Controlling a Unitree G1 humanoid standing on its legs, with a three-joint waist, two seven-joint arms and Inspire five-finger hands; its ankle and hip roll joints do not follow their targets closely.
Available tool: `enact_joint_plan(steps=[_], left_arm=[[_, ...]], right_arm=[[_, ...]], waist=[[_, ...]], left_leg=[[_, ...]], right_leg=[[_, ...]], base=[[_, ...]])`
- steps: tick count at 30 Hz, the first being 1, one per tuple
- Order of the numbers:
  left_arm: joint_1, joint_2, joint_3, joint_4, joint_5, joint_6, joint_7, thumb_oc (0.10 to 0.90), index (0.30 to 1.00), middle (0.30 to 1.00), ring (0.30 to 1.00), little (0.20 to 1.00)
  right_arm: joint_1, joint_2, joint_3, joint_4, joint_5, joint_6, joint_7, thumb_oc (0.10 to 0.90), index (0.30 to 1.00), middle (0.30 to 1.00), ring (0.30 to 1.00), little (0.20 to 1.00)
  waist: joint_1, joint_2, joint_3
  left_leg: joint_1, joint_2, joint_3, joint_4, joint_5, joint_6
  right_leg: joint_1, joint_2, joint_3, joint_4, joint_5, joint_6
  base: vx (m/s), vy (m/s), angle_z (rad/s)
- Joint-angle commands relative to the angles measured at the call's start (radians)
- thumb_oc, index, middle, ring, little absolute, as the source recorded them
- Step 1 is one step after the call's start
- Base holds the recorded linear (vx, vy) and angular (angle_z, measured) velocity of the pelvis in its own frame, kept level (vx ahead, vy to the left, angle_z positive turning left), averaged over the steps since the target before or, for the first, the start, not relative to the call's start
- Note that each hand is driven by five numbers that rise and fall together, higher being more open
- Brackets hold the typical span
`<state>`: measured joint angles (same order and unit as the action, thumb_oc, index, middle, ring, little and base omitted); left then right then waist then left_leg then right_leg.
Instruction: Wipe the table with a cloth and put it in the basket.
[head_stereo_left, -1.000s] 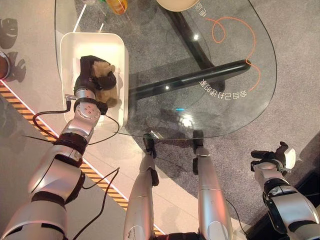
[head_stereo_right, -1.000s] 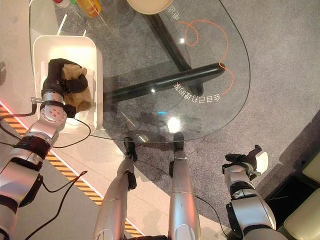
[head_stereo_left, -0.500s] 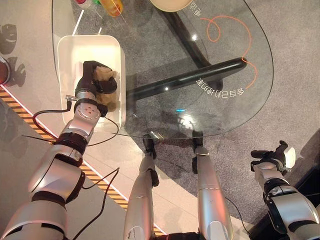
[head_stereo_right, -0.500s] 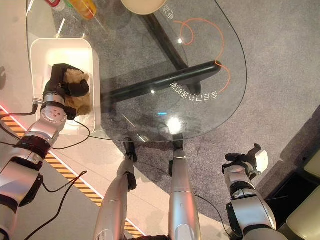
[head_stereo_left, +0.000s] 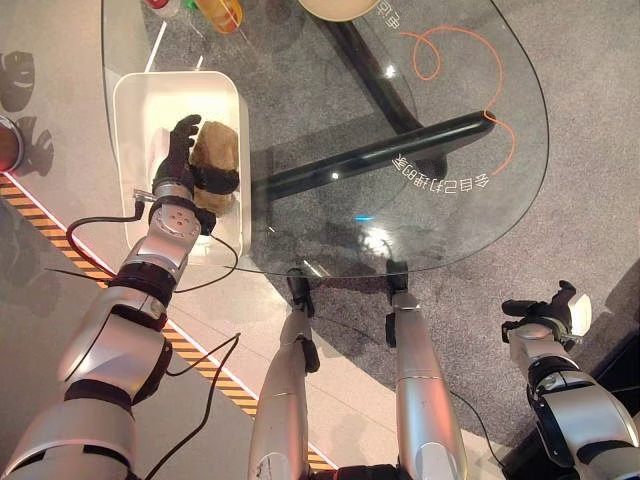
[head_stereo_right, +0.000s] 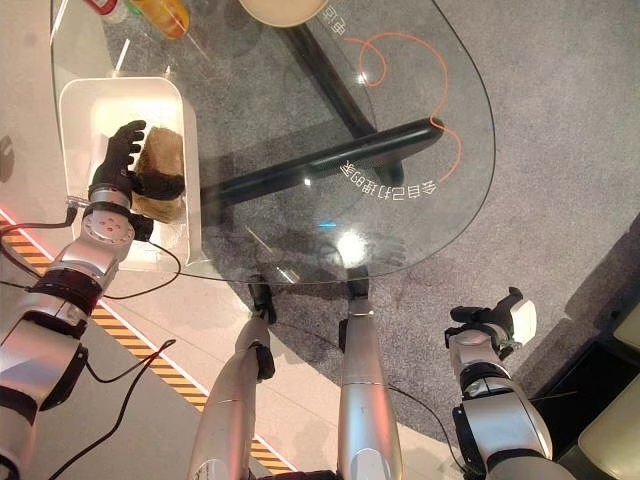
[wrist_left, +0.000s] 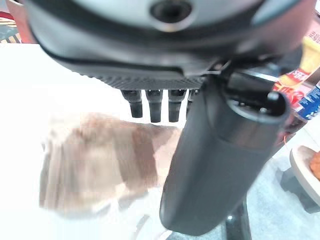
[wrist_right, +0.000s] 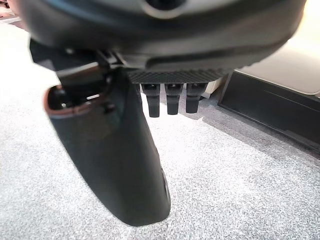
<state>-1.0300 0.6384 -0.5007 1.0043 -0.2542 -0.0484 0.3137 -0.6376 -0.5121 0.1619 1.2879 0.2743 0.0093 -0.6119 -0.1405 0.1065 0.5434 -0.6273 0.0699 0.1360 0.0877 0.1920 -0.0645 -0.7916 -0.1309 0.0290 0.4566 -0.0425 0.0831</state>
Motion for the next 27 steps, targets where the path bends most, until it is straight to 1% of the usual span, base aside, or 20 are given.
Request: enact_joint_plan(steps=[1,5,7,10,14,15,16,18,19,20,22,25,27], left_arm=[[-0.099,0.035,0.048,0.059,0.022,-0.019,0.024,0.800,0.900,0.900,0.900,0.900],[-0.104,0.036,0.050,0.059,0.016,-0.017,0.032,0.800,0.900,0.900,0.900,0.900],[-0.099,0.037,0.051,0.058,0.011,-0.020,0.036,0.800,0.900,0.900,0.900,0.900],[-0.097,0.038,0.061,0.055,-0.011,-0.036,0.052,0.800,0.900,0.900,0.900,0.900],[-0.070,0.053,0.089,0.013,-0.046,-0.086,0.093,0.800,0.900,0.900,0.900,0.900],[-0.072,0.054,0.090,0.012,-0.046,-0.085,0.093,0.800,0.900,0.900,0.900,0.900],[-0.057,0.059,0.100,-0.007,-0.056,-0.100,0.103,0.800,0.900,0.900,0.900,0.900],[-0.050,0.071,0.113,-0.029,-0.063,-0.119,0.113,0.800,0.900,0.900,0.900,0.900],[-0.040,0.078,0.120,-0.045,-0.063,-0.137,0.122,0.800,0.900,0.900,0.900,0.900],[-0.041,0.079,0.121,-0.045,-0.063,-0.137,0.122,0.800,0.900,0.900,0.900,0.900],[-0.023,0.097,0.138,-0.079,-0.069,-0.151,0.129,0.800,0.900,0.900,0.900,0.900],[-0.001,0.121,0.163,-0.104,-0.062,-0.174,0.134,0.800,0.900,0.900,0.900,0.900],[0.032,0.147,0.193,-0.126,-0.061,-0.195,0.133,0.800,0.900,0.900,0.900,0.900]], right_arm=[[0.042,-0.075,0.007,0.046,-0.005,-0.015,-0.018,0.800,0.900,0.900,0.900,0.900],[0.037,-0.072,0.008,0.048,-0.003,-0.019,-0.020,0.800,0.900,0.900,0.900,0.900],[0.043,-0.073,0.008,0.048,-0.002,-0.021,-0.017,0.800,0.900,0.900,0.900,0.900],[0.043,-0.072,0.008,0.050,0.000,-0.023,-0.016,0.800,0.900,0.900,0.900,0.900],[0.060,-0.065,0.002,0.046,0.002,-0.027,-0.028,0.800,0.900,0.900,0.900,0.900],[0.057,-0.066,0.001,0.046,0.002,-0.027,-0.028,0.800,0.900,0.900,0.900,0.900],[0.068,-0.065,-0.002,0.048,0.005,-0.032,-0.028,0.800,0.900,0.900,0.900,0.900],[0.073,-0.064,-0.006,0.048,0.008,-0.038,-0.025,0.800,0.900,0.900,0.900,0.900],[0.083,-0.059,-0.007,0.046,0.010,-0.039,-0.027,0.800,0.900,0.900,0.900,0.900],[0.081,-0.059,-0.007,0.045,0.010,-0.039,-0.027,0.800,0.900,0.900,0.900,0.900],[0.097,-0.054,-0.016,0.043,0.012,-0.041,-0.023,0.800,0.900,0.900,0.900,0.900],[0.117,-0.050,-0.032,0.047,0.018,-0.038,-0.005,0.800,0.900,0.900,0.900,0.900],[0.145,-0.051,-0.050,0.058,0.023,-0.037,0.022,0.800,0.900,0.900,0.900,0.900]], waist=[[-0.001,-0.012,-0.023],[0.001,-0.012,-0.023],[0.001,-0.012,-0.023],[0.003,-0.012,-0.023],[0.007,-0.008,-0.023],[0.007,-0.008,-0.023],[0.010,-0.008,-0.023],[0.015,-0.009,-0.023],[0.017,-0.012,-0.023],[0.017,-0.012,-0.023],[0.022,-0.015,-0.023],[0.032,-0.020,-0.023],[0.044,-0.023,-0.035]], left_leg=[[-0.008,-0.013,-0.003,0.150,-0.155,-0.003],[-0.012,-0.013,-0.005,0.146,-0.147,-0.003],[-0.005,-0.013,-0.006,0.145,-0.152,-0.003],[0.001,-0.015,-0.010,0.141,-0.152,-0.002],[0.036,-0.019,-0.022,0.130,-0.154,-0.002],[0.031,-0.018,-0.021,0.128,-0.148,-0.001],[0.059,-0.021,-0.027,0.116,-0.151,-0.001],[0.083,-0.023,-0.033,0.099,-0.143,-0.002],[0.114,-0.025,-0.038,0.087,-0.148,-0.003],[0.111,-0.025,-0.037,0.085,-0.142,-0.002],[0.159,-0.023,-0.040,0.061,-0.140,-0.004],[0.227,-0.020,-0.043,0.025,-0.135,-0.009],[0.303,-0.020,-0.044,-0.020,-0.131,-0.015]], right_leg=[[0.052,0.037,-0.040,-0.104,0.037,-0.007],[0.050,0.038,-0.040,-0.110,0.045,-0.007],[0.056,0.038,-0.041,-0.106,0.037,-0.007],[0.061,0.039,-0.040,-0.108,0.036,-0.008],[0.092,0.042,-0.032,-0.115,0.035,-0.008],[0.088,0.042,-0.032,-0.119,0.043,-0.008],[0.115,0.040,-0.033,-0.128,0.038,-0.006],[0.142,0.040,-0.033,-0.151,0.051,-0.004],[0.172,0.039,-0.034,-0.161,0.047,-0.002],[0.170,0.040,-0.033,-0.166,0.054,-0.003],[0.216,0.036,-0.035,-0.188,0.061,0.003],[0.287,0.027,-0.042,-0.225,0.072,0.012],[0.368,0.015,-0.050,-0.271,0.081,0.021]], base=[[0.00,0.000,0.00],[-0.01,-0.003,0.00],[0.00,0.000,0.00],[0.00,0.000,0.00],[-0.02,-0.005,0.01],[-0.03,-0.009,0.02],[-0.05,-0.014,0.01],[-0.05,-0.030,0.02],[-0.04,-0.029,0.04],[-0.04,-0.032,0.05],[-0.05,-0.039,0.04],[-0.04,-0.051,-0.01],[-0.02,-0.053,0.00]])
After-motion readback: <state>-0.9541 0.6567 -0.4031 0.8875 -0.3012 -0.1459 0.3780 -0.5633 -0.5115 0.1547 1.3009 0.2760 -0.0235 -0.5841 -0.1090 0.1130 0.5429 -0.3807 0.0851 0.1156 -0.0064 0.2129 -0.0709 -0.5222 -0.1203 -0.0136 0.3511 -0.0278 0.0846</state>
